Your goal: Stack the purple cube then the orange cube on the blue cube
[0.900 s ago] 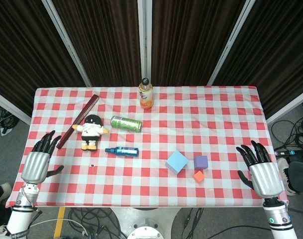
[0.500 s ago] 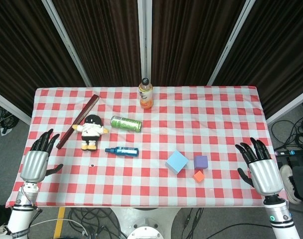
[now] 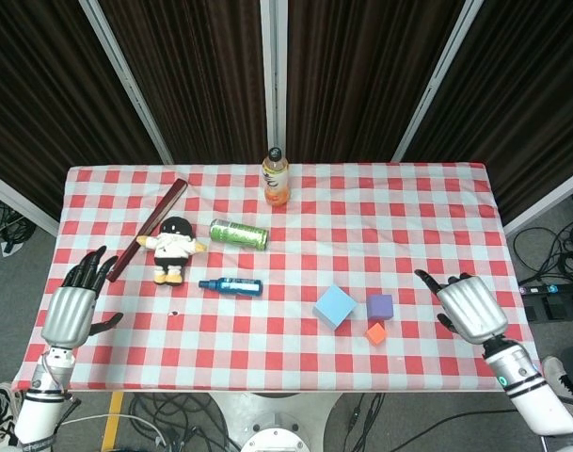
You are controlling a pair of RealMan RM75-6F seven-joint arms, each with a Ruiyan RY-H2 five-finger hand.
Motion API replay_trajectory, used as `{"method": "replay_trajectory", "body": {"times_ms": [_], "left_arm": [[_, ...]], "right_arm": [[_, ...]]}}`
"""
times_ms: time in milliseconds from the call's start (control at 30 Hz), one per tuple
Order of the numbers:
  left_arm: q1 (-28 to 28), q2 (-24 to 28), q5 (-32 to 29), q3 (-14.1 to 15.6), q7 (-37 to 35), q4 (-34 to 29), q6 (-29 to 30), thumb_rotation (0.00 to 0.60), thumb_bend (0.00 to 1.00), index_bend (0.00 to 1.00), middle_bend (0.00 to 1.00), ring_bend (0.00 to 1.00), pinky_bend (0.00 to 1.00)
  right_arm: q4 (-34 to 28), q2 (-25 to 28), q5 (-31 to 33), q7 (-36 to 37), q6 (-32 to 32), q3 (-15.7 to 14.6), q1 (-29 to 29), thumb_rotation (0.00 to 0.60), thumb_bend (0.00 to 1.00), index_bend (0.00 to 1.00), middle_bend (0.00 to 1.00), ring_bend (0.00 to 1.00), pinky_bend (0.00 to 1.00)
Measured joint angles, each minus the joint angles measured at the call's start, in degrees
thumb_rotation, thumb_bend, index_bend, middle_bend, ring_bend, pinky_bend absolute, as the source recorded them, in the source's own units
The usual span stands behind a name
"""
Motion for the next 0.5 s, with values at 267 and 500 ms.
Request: {"method": "replay_trajectory", "body": {"times_ms": [267, 500], "left_arm": [[-0.05, 1.14, 0.43, 0.00, -2.08, 0.15, -0.03, 0.600, 0.00, 0.16, 0.11, 0.08, 0.21], [-0.21, 1.36, 0.81, 0.38, -2.86, 0.27, -0.57, 0.600, 0.00, 0.16, 0.11, 0.08, 0.21]], "right_arm": [[-1.16, -2.28, 17.56, -8.14, -13.24, 0.51, 9.22, 0.600, 0.00, 0.16, 0.94, 0.84, 0.78], [-1.51, -6.55, 26.35, -13.50, -12.73, 0.12, 13.60, 0.600, 0.14, 0.17, 0.94, 0.84, 0.78]]}}
